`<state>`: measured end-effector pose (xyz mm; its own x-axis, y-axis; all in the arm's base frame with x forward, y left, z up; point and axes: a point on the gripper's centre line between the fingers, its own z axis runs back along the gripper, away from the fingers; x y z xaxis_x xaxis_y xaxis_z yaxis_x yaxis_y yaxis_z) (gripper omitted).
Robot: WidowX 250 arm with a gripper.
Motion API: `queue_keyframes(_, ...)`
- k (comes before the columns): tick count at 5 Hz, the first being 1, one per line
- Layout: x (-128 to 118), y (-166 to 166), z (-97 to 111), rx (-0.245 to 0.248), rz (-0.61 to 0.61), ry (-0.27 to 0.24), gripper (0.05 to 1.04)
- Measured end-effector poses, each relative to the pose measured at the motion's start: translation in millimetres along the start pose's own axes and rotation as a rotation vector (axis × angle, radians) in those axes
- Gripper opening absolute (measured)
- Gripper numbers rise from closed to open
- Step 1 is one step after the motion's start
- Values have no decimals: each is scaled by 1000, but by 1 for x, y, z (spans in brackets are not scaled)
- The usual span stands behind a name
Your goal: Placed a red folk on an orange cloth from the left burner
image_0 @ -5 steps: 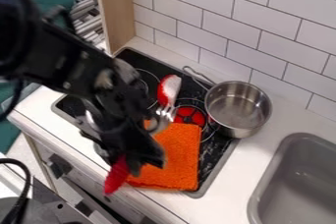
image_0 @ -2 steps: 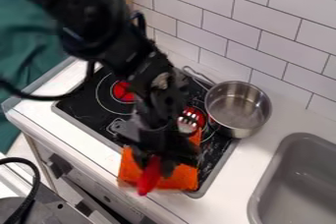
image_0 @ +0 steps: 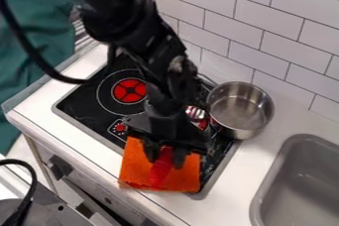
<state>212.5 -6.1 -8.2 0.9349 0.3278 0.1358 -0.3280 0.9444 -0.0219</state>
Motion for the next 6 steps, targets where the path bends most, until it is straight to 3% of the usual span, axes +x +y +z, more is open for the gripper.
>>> queue_keyframes(1,-3,14,-12,17,38,47,402)
queue_keyframes(2,2,25,-21,15,73,65,402)
queue_keyframes(3,2,25,-21,3,69,69,471)
queue_keyframes(4,2,23,-19,15,55,83,788)
queue_keyframes(5,8,19,-2,15,31,40,1013)
queue_keyframes(6,14,18,22,28,32,-32,1011)
